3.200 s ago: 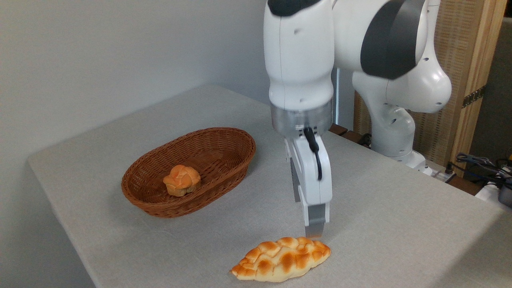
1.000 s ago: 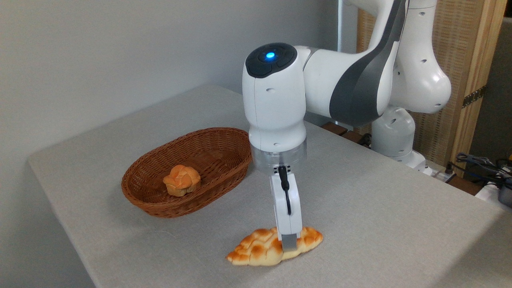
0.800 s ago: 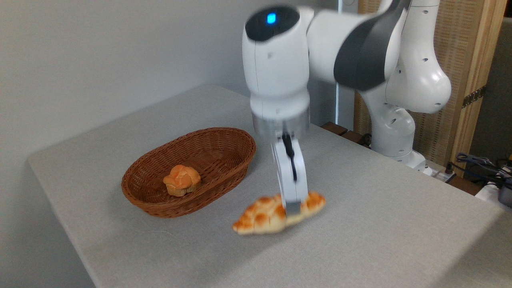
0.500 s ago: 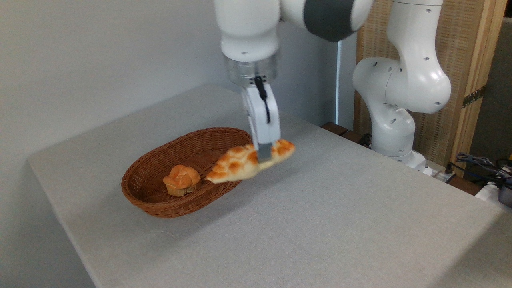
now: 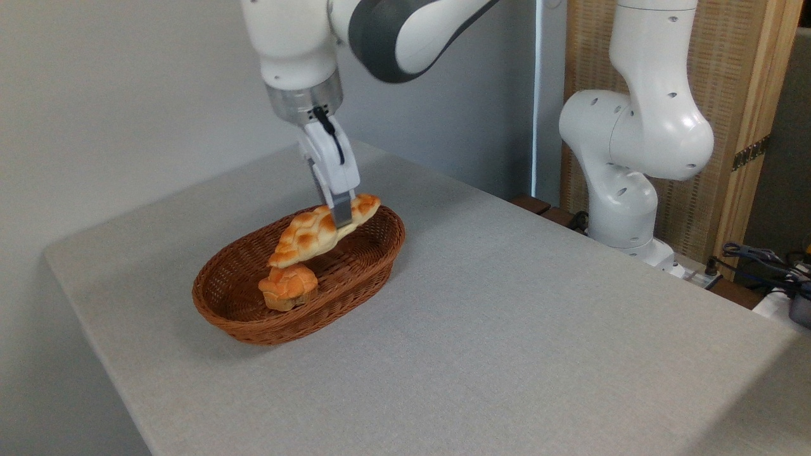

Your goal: Put bread into the basket

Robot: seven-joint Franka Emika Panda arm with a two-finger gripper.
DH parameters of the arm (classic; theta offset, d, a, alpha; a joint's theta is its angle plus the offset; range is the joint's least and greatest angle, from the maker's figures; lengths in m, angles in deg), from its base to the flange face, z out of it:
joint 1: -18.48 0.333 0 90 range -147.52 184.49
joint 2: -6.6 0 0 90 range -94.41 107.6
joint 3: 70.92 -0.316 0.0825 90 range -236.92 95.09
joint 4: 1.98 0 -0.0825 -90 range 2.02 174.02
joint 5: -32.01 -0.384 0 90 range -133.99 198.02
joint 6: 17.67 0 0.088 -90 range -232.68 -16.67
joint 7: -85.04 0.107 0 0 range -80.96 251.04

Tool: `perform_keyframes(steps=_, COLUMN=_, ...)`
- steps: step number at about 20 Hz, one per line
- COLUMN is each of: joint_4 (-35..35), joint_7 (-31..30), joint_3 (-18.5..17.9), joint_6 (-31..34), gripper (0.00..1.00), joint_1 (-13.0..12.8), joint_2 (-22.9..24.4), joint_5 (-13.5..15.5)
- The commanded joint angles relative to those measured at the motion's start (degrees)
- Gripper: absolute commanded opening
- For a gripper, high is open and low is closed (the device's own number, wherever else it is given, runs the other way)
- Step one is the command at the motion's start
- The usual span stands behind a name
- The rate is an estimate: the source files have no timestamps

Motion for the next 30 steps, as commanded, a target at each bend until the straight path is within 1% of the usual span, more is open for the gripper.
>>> perform_keyframes(steps=1, joint_4=-0.36, joint_7=-5.15, joint_3=-0.17, joint_6=-1.91, gripper=1.00, joint_1=-1.99, joint_2=-2.77, joint_5=-0.01)
perform_keyframes(steps=3, joint_4=-0.36, joint_7=-5.25, joint_3=0.54, joint_6=-2.00, gripper=1.00, joint_1=-1.99, joint_2=-2.87, joint_5=-0.01)
perform_keyframes(steps=14, joint_4=-0.54, joint_7=-4.54, joint_3=-0.08, joint_6=-1.47, gripper=1.00, joint_1=-1.82, joint_2=-2.60, joint_5=-0.10)
perform_keyframes(steps=17, joint_4=-0.71, joint_7=-4.89, joint_3=-0.16, joint_6=-1.21, gripper=1.00, joint_1=-1.82, joint_2=-2.34, joint_5=-1.94)
perform_keyframes(steps=20, joint_4=-0.98, joint_7=-4.81, joint_3=-0.87, joint_6=-1.03, gripper=1.00, joint_1=-1.73, joint_2=-1.90, joint_5=-2.03)
perform_keyframes(steps=25, joint_4=-1.67, joint_7=-4.81, joint_3=-0.96, joint_6=-1.03, gripper=1.00, joint_1=-1.73, joint_2=-1.90, joint_5=-2.21)
perform_keyframes(steps=26, joint_4=-2.90, joint_7=-4.81, joint_3=-0.96, joint_6=-1.03, gripper=1.00, joint_1=-1.64, joint_2=-1.90, joint_5=-2.99)
perform_keyframes(steps=28, joint_4=-5.88, joint_7=-5.07, joint_3=-1.04, joint_6=-1.03, gripper=1.00, joint_1=-1.55, joint_2=-1.90, joint_5=-5.97)
perform_keyframes(steps=29, joint_4=-7.55, joint_7=-5.59, joint_3=-1.83, joint_6=-0.68, gripper=1.00, joint_1=-1.46, joint_2=-1.90, joint_5=-7.55)
perform_keyframes(steps=30, joint_4=-9.66, joint_7=-7.60, joint_3=-3.58, joint_6=1.24, gripper=1.00, joint_1=-1.46, joint_2=-1.90, joint_5=-8.27)
